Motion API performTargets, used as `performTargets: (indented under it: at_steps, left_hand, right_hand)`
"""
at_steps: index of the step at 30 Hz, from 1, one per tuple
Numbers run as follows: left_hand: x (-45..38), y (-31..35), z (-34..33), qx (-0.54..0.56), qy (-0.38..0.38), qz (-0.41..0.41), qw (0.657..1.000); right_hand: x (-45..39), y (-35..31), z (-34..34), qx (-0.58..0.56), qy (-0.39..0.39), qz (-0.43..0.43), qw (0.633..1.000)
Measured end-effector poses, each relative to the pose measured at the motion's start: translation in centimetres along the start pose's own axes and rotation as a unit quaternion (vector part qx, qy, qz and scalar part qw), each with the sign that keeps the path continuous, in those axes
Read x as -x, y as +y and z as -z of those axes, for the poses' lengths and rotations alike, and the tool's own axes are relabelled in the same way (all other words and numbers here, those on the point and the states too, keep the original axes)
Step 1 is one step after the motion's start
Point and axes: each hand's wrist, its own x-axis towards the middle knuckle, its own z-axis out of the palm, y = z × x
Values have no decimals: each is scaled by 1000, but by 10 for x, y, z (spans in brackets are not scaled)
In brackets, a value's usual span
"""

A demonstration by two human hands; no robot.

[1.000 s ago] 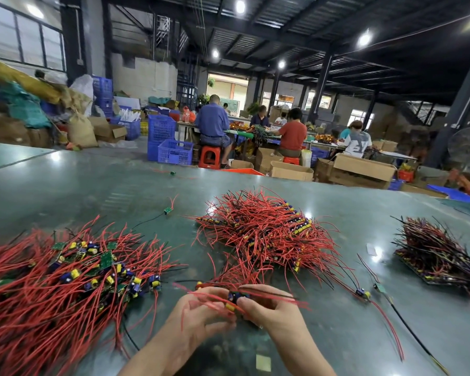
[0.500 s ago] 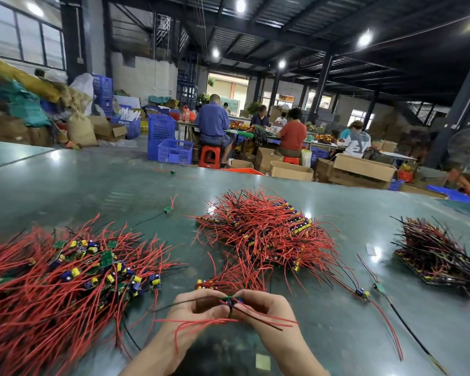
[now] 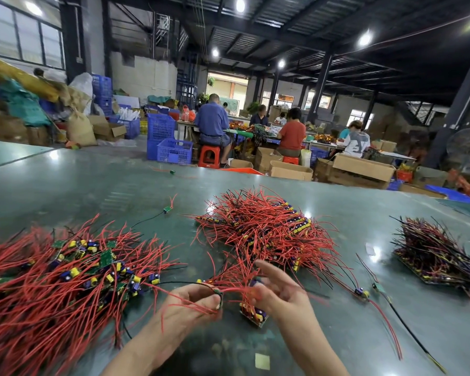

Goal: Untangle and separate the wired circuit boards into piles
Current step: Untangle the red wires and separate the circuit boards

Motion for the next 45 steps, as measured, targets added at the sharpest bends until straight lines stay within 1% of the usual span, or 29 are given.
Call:
performTargets:
  at_steps: [1, 2, 4, 5, 7, 8, 10, 12, 14, 15, 16, 18, 19, 20, 21, 22, 23, 24, 25, 26, 27, 28, 30, 34, 37, 39, 42, 45]
  left_hand:
    - [-1, -1, -1, -58, 3, -28, 998]
    - [1, 1, -3, -143, 15, -49, 988]
    - [3, 3, -7, -299, 21, -89, 950]
    - [3, 2, -6, -363, 10, -102, 926]
    - [5, 7, -4, -505, -42, -146, 850]
    - [7, 7, -2, -538, -64, -177, 822]
    - [10, 8, -2, -519, -65, -262, 811]
    - [11, 6, -2, -503, -34, -321, 802]
    - [9, 4, -2, -527, -5, -345, 777]
    - [8, 3, -2, -549, 12, -342, 762]
    - [7, 3, -1, -566, 35, -317, 760]
    - [5, 1, 3, -581, 71, -264, 767]
    - [4, 2, 3, -580, 82, -262, 767]
    - [2, 1, 3, -568, 92, -278, 769]
    - [2, 3, 2, -528, 111, -298, 788]
    - [4, 5, -1, -454, 130, -293, 831]
    - [6, 9, -6, -350, 127, -254, 893]
    - [8, 14, -13, -215, 89, -194, 953]
    - [11, 18, -19, -91, 31, -121, 988]
    - [13, 20, -24, -3, -21, -46, 999]
    - [15, 21, -27, 39, -58, 12, 997]
    - [18, 22, -29, 50, -87, 50, 994]
    - [23, 22, -32, 41, -121, 86, 988]
    - [26, 17, -35, 81, -130, 99, 983]
    - [23, 15, -33, 138, -125, 106, 977]
    - [20, 15, -32, 148, -129, 111, 974]
    - [15, 9, -30, 117, -116, 137, 977]
    - [15, 4, -32, 91, -106, 140, 980]
  right_hand:
    - [-2, 0, 2, -30, 25, -3, 999]
    - [-3, 2, 3, -42, 41, 1, 998]
    - [-3, 2, -1, -43, 49, 3, 998]
    - [-2, 3, -3, -38, 52, 3, 998]
    - [-1, 3, -5, -18, 50, 9, 999]
    - [0, 3, -5, -8, 46, 17, 999]
    - [-1, 3, -5, 19, 38, 31, 999]
    - [-1, 3, -6, 58, 30, 40, 997]
    - [0, 4, -9, 89, 34, 45, 994]
    - [0, 4, -11, 93, 41, 45, 994]
    - [0, 5, -11, 87, 45, 46, 994]
    - [-1, 5, -11, 95, 50, 51, 993]
    - [-2, 5, -11, 109, 50, 55, 991]
    - [-3, 4, -10, 125, 50, 64, 989]
    - [-3, 4, -9, 138, 49, 81, 986]
    - [-1, 4, -9, 150, 44, 103, 982]
    - [0, 2, -9, 162, 33, 125, 978]
    - [2, 2, -11, 174, 18, 144, 974]
    - [4, 2, -12, 185, 2, 161, 970]
    - [4, 3, -15, 192, -5, 175, 966]
    - [5, 4, -16, 199, -6, 184, 962]
    - [5, 6, -18, 209, -3, 191, 959]
    - [5, 9, -20, 230, 2, 198, 953]
    - [5, 10, -19, 276, 2, 207, 939]
    - [7, 9, -15, 298, 6, 251, 921]
    - [8, 8, -16, 311, 19, 268, 911]
    - [9, 8, -20, 303, 38, 240, 921]
    - [10, 6, -21, 245, 55, 166, 954]
